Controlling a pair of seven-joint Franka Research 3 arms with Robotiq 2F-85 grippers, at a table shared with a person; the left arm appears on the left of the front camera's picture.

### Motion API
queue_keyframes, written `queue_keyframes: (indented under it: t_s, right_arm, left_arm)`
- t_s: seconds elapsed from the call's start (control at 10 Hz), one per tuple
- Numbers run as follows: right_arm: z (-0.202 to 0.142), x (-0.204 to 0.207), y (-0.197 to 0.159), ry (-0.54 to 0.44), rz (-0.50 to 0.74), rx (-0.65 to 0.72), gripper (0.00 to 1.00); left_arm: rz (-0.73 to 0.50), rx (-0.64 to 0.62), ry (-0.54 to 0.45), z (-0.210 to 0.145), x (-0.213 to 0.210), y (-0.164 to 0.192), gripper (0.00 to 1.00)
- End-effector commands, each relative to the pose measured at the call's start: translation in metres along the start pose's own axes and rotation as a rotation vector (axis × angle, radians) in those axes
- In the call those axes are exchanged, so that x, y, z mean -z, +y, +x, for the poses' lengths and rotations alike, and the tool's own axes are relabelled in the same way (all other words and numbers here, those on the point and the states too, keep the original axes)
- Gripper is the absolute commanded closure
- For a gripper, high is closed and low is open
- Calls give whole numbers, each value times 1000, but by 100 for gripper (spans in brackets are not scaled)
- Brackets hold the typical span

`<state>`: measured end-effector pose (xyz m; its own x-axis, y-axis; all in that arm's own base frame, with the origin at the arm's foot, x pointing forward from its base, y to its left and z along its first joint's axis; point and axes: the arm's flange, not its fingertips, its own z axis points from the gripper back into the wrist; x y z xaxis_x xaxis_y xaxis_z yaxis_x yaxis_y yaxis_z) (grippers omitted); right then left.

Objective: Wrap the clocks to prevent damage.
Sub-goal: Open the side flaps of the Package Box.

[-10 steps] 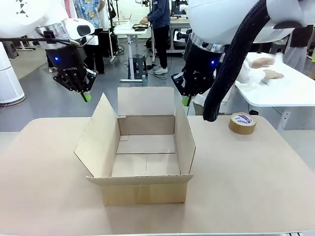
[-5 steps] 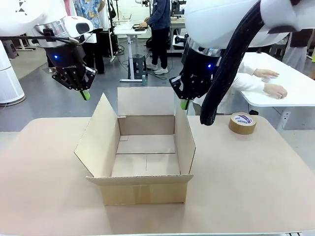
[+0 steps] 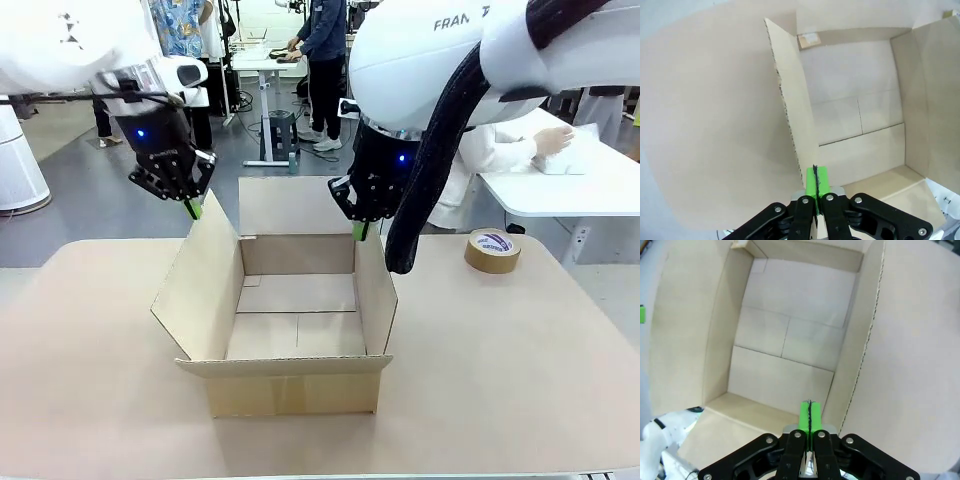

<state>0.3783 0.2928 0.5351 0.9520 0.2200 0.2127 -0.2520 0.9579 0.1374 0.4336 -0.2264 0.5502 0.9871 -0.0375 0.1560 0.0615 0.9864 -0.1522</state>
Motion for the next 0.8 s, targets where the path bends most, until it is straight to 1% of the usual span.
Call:
queue_keyframes:
  t_s: [0.0, 0.1, 0.2, 0.4, 0.5, 0.7]
  right_arm:
    - [2, 16, 4, -15, -36, 26, 99]
    - [2, 19, 3, -12, -49, 26, 99]
    - [1, 22, 2, -9, -68, 22, 99]
    - [2, 31, -9, -2, -117, 40, 99]
    - [1, 34, -15, -12, -139, 51, 99]
    - [-3, 42, -30, -31, -196, 68, 99]
  left_arm:
    - [-34, -47, 59, 8, 20, -9, 100]
    - [-58, -62, 78, 9, 27, -11, 100]
    - [-50, -76, 91, 11, 34, -9, 100]
    - [0, -81, 85, 13, 37, -5, 100]
    - [42, -76, 72, 10, 38, -5, 100]
    - [189, -49, 21, 4, 46, -1, 100]
